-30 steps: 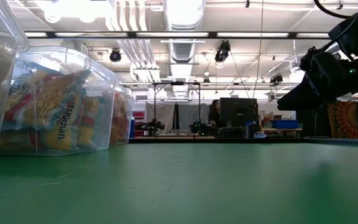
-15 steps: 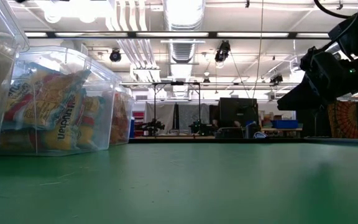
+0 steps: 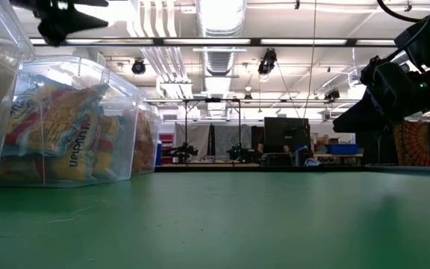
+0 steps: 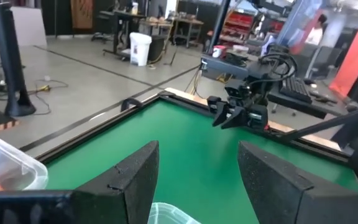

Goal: Sort Maruchan noodles
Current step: Return to Home Position

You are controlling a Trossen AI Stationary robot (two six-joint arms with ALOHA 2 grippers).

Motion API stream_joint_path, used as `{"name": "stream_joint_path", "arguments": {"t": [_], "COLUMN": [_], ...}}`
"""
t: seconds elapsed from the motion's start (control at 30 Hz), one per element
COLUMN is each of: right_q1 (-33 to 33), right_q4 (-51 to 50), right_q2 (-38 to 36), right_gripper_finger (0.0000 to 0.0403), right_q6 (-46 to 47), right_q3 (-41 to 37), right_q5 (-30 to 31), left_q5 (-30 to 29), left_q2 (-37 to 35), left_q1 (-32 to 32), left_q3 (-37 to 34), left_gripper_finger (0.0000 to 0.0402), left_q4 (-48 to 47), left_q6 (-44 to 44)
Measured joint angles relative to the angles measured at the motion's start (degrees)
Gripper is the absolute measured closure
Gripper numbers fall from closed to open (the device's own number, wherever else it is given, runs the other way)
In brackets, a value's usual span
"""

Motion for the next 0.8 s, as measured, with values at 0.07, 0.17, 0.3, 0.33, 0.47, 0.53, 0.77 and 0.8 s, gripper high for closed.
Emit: {"name": "stream_joint_path", "arguments": {"t": [0.07, 0.17, 0.3, 0.33, 0.47, 0.53, 0.77, 0.8], "right_q1": [0.0, 0.0, 0.0, 0.0, 0.0, 0.0, 0.0, 0.0], "right_q4": [0.0, 0.01, -0.01, 0.01, 0.01, 0.01, 0.01, 0.01], "right_q2": [0.0, 0.0, 0.0, 0.0, 0.0, 0.0, 0.0, 0.0], "right_gripper_finger": [0.028, 0.028, 0.028, 0.028, 0.028, 0.028, 0.028, 0.028], "right_q6": [0.0, 0.0, 0.0, 0.0, 0.0, 0.0, 0.0, 0.0], "right_q3": [0.0, 0.0, 0.01, 0.0, 0.0, 0.0, 0.0, 0.0], "right_q5": [0.0, 0.0, 0.0, 0.0, 0.0, 0.0, 0.0, 0.0], "left_q5": [2.15, 5.14, 5.53, 5.55, 5.73, 6.15, 14.45, 16.68], "left_q2": [-2.15, -6.4, -12.05, -13.2, -17.46, -19.67, -26.23, -26.85], "left_q1": [2.32, 4.87, 5.65, 5.65, 5.65, 5.65, 5.65, 5.65], "left_q3": [-3.23, -7.82, -12.74, -13.79, -17.72, -19.56, -25.36, -26.12], "left_gripper_finger": [0.0201, 0.0201, 0.0201, 0.0201, 0.0201, 0.0201, 0.0201, 0.0201], "left_q4": [2.89, 5.22, 5.74, 5.77, 6.44, 6.7, 11.17, 12.08], "left_q6": [0.27, -0.9, -3.54, -3.67, -3.87, -3.85, -1.34, -0.51]}}
